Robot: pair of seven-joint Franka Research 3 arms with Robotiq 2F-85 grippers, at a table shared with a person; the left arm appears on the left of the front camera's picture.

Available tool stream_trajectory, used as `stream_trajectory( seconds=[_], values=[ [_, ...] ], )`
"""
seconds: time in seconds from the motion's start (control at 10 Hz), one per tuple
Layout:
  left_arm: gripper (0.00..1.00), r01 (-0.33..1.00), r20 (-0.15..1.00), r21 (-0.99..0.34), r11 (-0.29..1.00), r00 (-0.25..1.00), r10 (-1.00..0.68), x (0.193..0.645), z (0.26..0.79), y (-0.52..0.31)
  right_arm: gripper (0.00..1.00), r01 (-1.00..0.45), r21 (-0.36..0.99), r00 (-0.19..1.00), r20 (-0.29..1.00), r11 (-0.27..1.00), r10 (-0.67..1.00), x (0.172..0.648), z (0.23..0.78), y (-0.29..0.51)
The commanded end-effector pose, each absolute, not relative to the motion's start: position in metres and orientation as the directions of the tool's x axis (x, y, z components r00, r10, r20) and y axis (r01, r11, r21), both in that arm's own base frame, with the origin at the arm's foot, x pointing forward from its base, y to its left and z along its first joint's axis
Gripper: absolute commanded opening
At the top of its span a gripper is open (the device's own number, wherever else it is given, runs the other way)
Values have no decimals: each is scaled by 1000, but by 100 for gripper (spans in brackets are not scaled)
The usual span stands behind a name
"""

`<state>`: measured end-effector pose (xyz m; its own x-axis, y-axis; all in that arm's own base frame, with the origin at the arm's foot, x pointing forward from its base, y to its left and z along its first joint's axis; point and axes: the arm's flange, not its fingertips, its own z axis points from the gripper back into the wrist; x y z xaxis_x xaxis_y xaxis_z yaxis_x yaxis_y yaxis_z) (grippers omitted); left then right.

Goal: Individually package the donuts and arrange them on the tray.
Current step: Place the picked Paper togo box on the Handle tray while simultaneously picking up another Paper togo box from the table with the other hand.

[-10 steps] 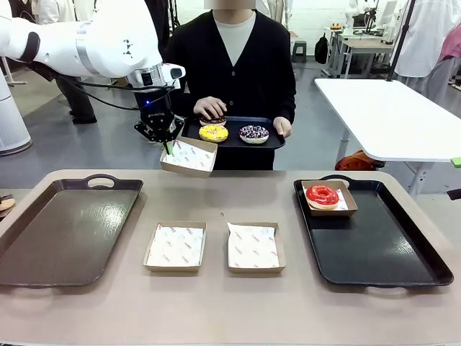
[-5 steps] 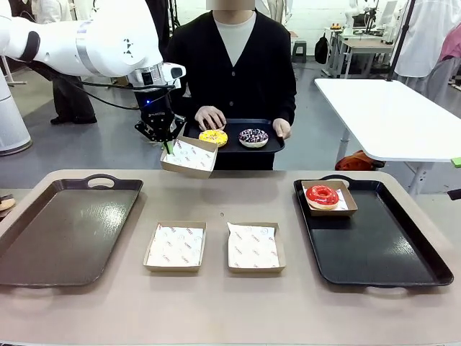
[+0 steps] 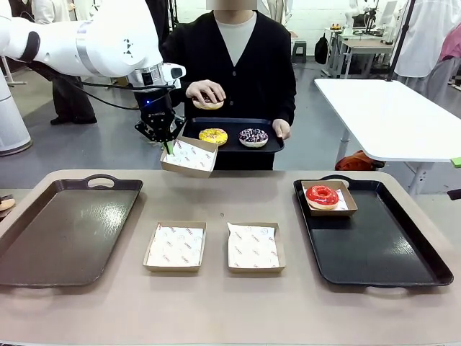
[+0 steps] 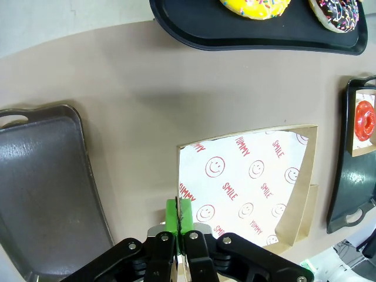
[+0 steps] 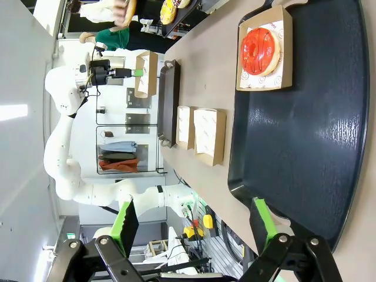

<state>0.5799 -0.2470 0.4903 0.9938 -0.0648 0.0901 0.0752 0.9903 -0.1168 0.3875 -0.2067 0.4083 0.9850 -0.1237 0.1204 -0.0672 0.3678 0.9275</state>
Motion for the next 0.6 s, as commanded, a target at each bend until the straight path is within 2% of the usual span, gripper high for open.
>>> stream_trajectory(
  seconds=[0.0,0.5],
  values=[
    [0,76,95,-116,990,993,-66,577,491,-245,100,-59,928,985,114,369,-129,388,410,-207],
    [0,76,95,-116,990,993,-66,577,491,-245,100,-59,928,985,114,369,-129,388,410,-207]
  ],
)
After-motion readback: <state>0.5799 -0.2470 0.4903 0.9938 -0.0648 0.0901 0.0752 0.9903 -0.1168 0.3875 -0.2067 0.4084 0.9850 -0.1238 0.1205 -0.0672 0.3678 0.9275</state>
